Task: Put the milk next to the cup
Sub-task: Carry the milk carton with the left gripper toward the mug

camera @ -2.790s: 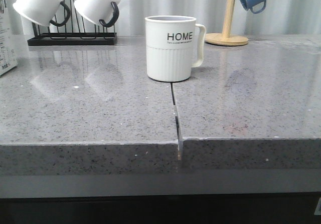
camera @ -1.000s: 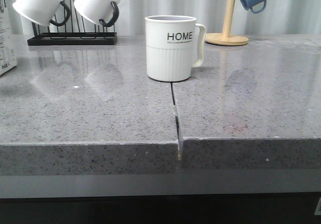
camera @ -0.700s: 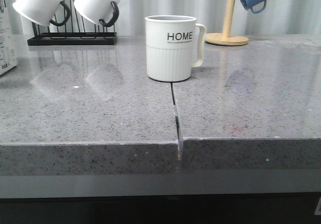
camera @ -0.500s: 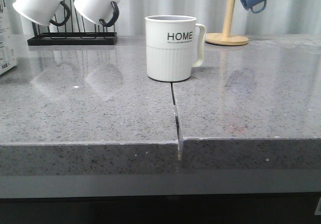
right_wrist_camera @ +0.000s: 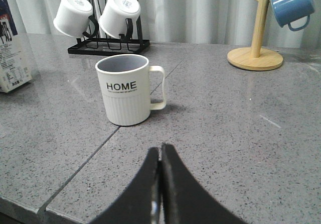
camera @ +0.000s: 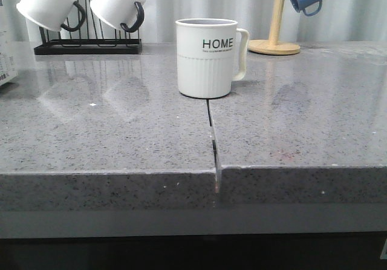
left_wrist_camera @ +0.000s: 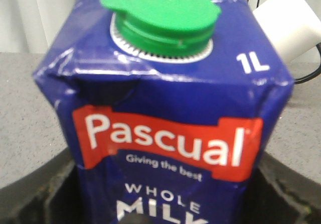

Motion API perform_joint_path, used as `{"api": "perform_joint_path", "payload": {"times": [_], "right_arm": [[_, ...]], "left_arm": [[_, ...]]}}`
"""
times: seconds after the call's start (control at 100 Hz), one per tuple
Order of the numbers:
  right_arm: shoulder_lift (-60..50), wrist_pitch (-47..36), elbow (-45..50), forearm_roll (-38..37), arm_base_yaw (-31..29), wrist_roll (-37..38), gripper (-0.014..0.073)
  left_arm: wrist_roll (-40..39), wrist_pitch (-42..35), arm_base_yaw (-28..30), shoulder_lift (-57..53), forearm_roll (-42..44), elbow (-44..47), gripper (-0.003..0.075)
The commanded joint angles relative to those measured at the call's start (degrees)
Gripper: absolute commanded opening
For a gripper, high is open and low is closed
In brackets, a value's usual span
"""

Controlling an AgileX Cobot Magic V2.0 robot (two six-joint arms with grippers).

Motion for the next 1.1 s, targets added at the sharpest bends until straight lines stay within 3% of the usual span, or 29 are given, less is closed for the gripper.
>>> {"api": "perform_joint_path", "payload": {"times": [0.0,0.12,0.37,0.53,1.09], "right_arm": [[0.31,-4.13,-1.60,0.03,-0.02,-0.30,-0.0069],[0.31,-4.13,-1.60,0.03,-0.02,-0.30,-0.0069],[0.31,-4.13,-1.60,0.03,-0.02,-0.30,-0.0069],[0.31,-4.13,-1.60,0.03,-0.02,-0.30,-0.0069],[0.31,-4.13,-1.60,0.03,-0.02,-0.30,-0.0069]], "left_arm": [[7.79,-4.12,-2.83,-3.68,-5.37,-1.91,0.0210],[18.62,-4.12,-8.24,-4.95,-17.36,-1.91,0.0210],[26.97,-8.02,-20.32,-5.04,-33.93,-2.35,0.0210],[36.77,-8.92,-26.49,-1.28,-42.70,-7.02,0.0210],[38.20,-12.31,-37.37,8.15,-52.67,-14.63,0.0210]]}}
